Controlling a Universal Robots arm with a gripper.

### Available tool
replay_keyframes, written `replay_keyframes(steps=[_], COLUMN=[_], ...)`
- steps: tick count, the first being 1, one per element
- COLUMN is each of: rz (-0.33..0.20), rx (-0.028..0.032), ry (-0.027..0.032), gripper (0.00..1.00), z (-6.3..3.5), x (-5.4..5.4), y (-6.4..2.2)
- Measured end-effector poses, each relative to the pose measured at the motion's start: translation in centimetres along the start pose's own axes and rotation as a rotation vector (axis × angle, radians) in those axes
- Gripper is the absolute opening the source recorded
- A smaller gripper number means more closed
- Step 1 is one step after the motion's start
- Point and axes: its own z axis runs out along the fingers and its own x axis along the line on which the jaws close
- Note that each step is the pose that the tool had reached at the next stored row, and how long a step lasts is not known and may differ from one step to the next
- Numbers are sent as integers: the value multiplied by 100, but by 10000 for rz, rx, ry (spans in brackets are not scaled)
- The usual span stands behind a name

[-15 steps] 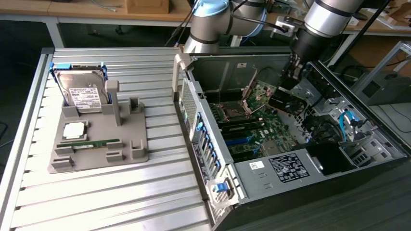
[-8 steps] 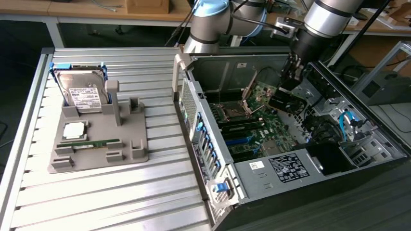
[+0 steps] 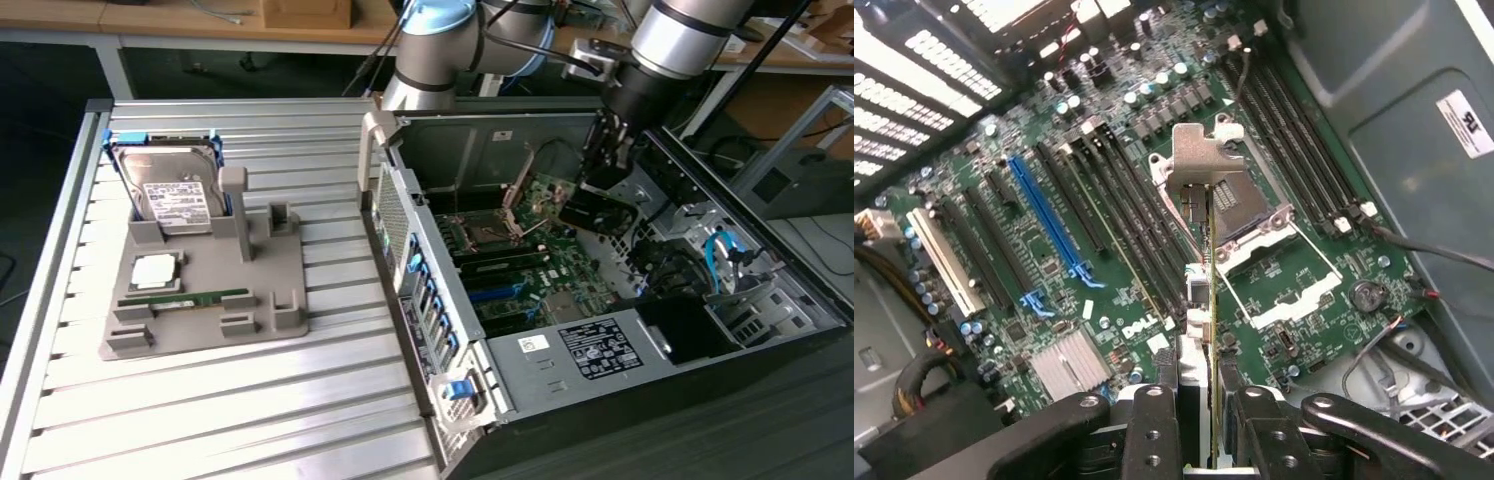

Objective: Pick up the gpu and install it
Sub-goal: 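Pick up the gpu and move the gpu toward the slot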

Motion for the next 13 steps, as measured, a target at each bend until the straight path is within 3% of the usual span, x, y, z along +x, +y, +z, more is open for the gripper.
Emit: replay_keyframes(steps=[13], rz=[-1610], rx=[86], ry=[87], gripper=[27], z=[9], x=[14], y=[7])
